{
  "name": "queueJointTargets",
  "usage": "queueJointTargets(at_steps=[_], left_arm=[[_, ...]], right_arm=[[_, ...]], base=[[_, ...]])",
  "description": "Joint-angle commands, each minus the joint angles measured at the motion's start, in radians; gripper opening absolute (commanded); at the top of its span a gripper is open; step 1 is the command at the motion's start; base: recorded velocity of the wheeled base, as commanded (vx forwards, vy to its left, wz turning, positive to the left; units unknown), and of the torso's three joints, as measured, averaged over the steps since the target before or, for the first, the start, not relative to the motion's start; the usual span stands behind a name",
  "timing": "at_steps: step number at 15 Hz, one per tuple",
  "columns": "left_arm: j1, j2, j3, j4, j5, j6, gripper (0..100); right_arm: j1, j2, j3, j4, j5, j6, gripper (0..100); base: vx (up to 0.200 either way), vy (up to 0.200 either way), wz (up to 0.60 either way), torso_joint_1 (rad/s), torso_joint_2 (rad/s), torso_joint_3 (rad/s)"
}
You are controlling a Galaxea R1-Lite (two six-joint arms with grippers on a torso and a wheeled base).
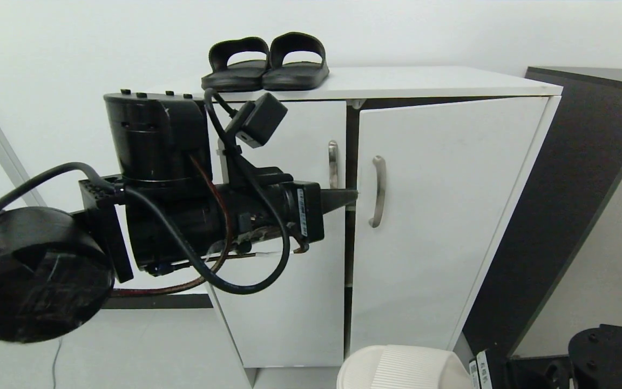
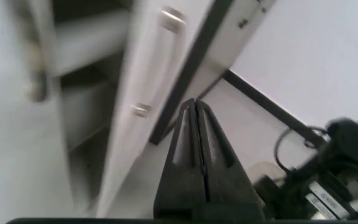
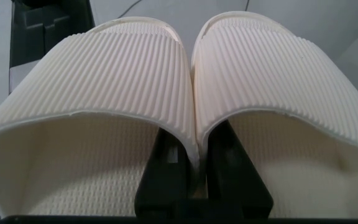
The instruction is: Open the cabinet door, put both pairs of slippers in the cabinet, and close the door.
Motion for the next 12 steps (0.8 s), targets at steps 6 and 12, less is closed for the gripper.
queueJointTargets(at_steps=[6, 12], left_arm=[[0.061, 0.147, -0.069, -0.134, 0.000, -0.039, 0], [0.066, 0.230, -0.167, -0.135, -0.003, -0.040, 0]], right_arm=[[0.005, 0.006, 0.001, 0.001, -0.004, -0.002, 0], [0.009, 0.006, 0.002, 0.001, -0.006, -0.002, 0]], base=[[0.000, 0.000, 0.00, 0.000, 0.00, 0.000], [0.000, 0.000, 0.00, 0.000, 0.00, 0.000]])
